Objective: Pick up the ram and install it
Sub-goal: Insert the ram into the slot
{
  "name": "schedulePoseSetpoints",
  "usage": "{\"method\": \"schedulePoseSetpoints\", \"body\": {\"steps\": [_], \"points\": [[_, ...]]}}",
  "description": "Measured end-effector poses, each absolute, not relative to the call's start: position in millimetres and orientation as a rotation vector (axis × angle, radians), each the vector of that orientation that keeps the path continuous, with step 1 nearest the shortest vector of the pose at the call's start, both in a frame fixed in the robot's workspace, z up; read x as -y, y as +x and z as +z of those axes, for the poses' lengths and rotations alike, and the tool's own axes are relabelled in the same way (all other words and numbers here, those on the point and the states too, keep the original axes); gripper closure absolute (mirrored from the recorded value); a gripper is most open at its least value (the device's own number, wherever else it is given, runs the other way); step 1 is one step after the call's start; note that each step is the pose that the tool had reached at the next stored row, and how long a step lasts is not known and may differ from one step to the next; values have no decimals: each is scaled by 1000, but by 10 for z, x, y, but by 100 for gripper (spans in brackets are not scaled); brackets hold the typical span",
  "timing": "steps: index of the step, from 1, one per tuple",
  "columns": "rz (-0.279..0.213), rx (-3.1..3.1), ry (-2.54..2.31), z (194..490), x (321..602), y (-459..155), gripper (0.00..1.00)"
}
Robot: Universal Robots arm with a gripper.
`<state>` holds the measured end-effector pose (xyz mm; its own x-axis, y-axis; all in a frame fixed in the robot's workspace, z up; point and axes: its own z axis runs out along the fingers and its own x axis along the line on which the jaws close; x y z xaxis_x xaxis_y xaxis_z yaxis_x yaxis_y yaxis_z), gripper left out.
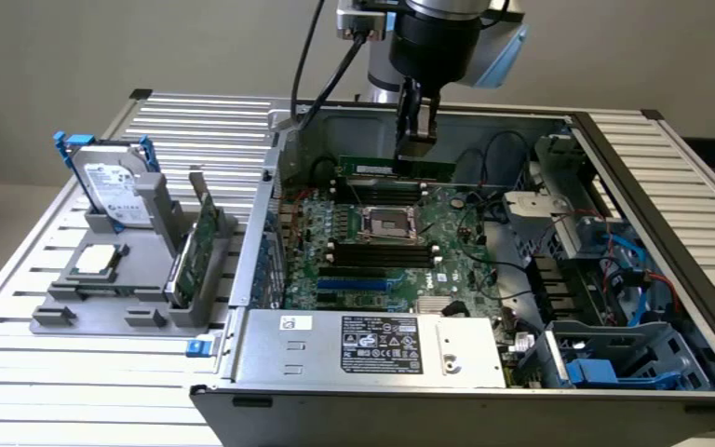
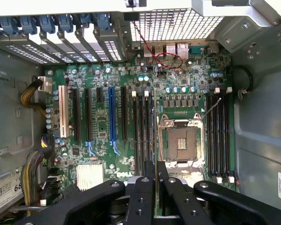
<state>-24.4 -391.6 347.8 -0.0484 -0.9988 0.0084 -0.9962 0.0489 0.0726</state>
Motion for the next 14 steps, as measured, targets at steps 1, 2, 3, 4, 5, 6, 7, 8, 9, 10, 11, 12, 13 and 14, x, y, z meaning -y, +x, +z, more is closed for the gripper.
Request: {"method": "schedulePoseSetpoints", "body": {"steps": [1,2,3,4,5,6,7,8,9,10,11,12,13,14], "points": [[-72,2234,2127,3478,3916,-244,86],[-72,2234,2127,3478,3916,-244,86],[-72,2234,2127,3478,3916,-244,86],[-72,2234,2127,3468,3916,-244,86],[-72,2234,2127,3450,3916,-244,86],[-72,2234,2127,3432,3916,-246,86],[-72,2234,2127,3413,3916,-247,86],[-72,2234,2127,3395,3916,-249,86],[-72,2234,2127,3377,3916,-249,86],[-72,2234,2128,3359,3916,-250,86],[-72,2234,2127,3341,3916,-250,86],[-72,2234,2127,3323,3916,-250,86],[-72,2234,2127,3305,3916,-251,86],[-72,2234,2127,3287,3917,-251,86]]}}
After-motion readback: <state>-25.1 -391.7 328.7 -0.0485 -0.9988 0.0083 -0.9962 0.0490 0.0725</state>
